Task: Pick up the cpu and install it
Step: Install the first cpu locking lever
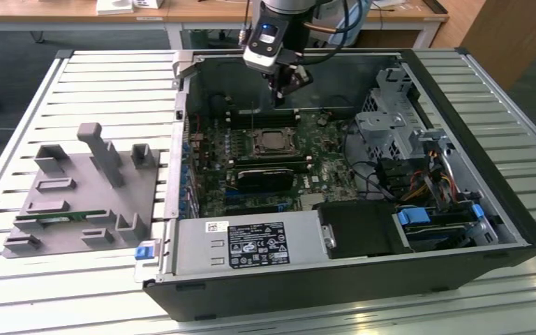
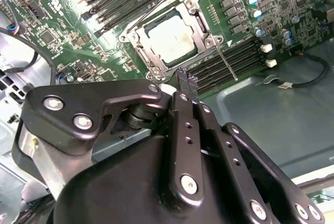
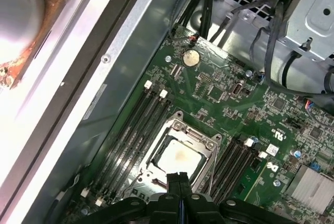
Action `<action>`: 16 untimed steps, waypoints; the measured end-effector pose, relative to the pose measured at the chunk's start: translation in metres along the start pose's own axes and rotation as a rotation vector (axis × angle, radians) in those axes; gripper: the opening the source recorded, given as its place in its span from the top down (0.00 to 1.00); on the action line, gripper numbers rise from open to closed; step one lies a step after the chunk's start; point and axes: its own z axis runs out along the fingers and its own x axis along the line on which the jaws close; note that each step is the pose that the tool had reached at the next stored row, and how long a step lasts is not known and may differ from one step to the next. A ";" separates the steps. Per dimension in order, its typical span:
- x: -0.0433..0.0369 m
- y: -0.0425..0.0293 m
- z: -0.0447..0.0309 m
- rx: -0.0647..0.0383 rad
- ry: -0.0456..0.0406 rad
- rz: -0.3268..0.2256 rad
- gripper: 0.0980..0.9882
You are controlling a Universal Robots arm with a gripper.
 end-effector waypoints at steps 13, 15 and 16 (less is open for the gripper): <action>0.0000 0.0000 0.0005 0.002 0.0016 -0.199 0.99; 0.0000 0.0000 0.0006 0.002 0.0018 -0.234 0.99; 0.0000 0.0000 0.0007 0.003 0.0020 -0.251 0.99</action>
